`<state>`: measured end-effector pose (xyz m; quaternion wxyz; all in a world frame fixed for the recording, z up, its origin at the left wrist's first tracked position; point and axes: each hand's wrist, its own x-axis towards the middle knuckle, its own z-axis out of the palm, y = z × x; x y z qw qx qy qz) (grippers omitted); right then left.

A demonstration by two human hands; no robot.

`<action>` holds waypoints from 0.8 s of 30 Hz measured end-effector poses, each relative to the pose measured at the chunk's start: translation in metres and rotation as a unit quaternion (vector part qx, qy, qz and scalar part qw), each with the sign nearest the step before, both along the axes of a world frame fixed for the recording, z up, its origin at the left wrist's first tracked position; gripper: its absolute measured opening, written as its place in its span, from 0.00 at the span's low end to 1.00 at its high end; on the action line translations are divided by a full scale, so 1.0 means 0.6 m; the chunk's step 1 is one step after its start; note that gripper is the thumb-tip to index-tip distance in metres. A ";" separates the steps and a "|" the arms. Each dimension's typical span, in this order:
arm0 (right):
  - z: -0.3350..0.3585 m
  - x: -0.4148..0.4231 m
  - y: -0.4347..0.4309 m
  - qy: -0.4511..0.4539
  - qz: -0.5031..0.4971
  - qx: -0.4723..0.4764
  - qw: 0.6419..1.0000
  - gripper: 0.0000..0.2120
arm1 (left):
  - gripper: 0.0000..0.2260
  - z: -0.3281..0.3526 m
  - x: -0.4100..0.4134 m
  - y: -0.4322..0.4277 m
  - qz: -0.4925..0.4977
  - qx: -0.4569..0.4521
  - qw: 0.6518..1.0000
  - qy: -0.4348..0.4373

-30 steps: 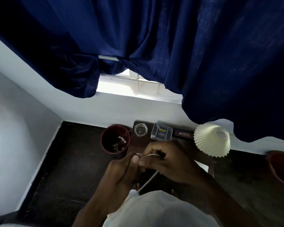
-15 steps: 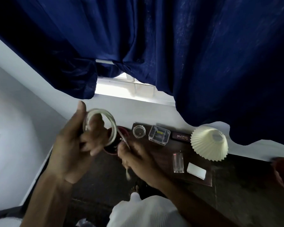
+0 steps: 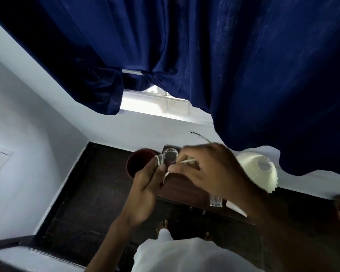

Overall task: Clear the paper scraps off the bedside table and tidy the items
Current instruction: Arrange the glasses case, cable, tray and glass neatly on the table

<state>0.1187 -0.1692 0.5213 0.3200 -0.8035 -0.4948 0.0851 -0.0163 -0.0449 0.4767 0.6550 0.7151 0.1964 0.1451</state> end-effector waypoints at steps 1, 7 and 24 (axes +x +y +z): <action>0.005 0.015 0.003 -0.002 -0.004 0.000 1.000 0.20 | 0.14 0.003 -0.003 -0.016 -0.004 -0.082 0.997 -0.003; -0.074 0.020 0.033 0.313 -0.010 0.089 0.945 0.06 | 0.21 0.020 -0.012 -0.061 0.021 -0.372 0.926 -0.065; -0.014 -0.075 0.002 0.048 0.074 -0.049 0.995 0.07 | 0.22 -0.037 -0.031 -0.013 -0.003 -0.095 0.994 0.056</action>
